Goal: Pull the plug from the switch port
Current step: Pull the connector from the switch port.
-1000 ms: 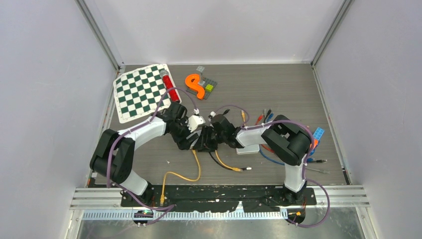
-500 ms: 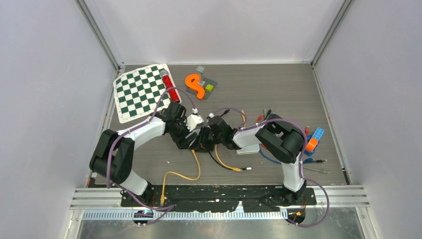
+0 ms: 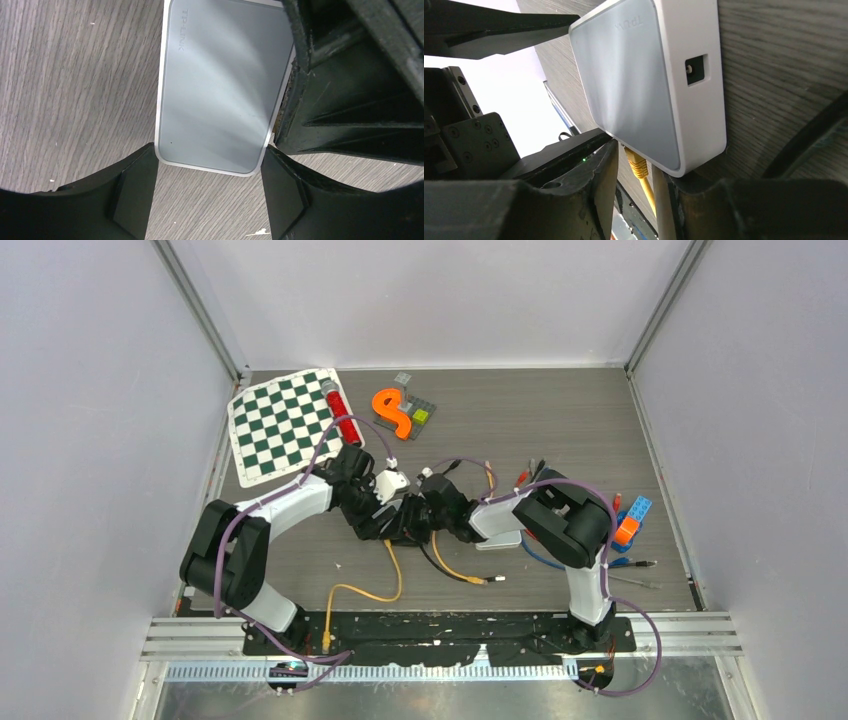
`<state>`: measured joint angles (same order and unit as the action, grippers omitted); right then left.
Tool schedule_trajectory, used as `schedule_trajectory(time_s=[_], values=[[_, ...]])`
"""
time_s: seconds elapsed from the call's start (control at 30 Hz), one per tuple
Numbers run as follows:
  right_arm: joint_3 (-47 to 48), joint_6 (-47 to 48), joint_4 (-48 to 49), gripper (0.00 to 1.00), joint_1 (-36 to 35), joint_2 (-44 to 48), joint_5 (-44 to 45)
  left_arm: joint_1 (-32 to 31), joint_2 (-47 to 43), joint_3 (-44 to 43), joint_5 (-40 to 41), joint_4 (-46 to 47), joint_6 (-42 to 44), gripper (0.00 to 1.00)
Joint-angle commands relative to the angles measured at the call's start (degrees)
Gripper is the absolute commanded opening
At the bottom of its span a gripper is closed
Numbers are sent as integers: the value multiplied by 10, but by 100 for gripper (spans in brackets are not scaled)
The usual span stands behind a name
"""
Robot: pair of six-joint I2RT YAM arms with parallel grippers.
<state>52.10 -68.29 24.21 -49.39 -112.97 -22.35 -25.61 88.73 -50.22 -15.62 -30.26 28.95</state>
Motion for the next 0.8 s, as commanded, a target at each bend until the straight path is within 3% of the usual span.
schedule_trajectory(time_s=[0.0,0.27,0.47,0.6,0.77], values=[[-12,-13,25,39,11,8,33,-6,-12,3,-20,-25,1,38],[-16,-30,41,32,15,4,34,-10,-9,-2,-21,-32,6,37],[-9,-20,38,18,15,-1,26,-12,-8,-10,-20,-38,8,36],[-5,16,7,7,15,15,28,-12,-8,-8,-15,-34,4,36],[0,67,-28,5,15,30,11,-12,-8,-8,-1,-28,2,35]])
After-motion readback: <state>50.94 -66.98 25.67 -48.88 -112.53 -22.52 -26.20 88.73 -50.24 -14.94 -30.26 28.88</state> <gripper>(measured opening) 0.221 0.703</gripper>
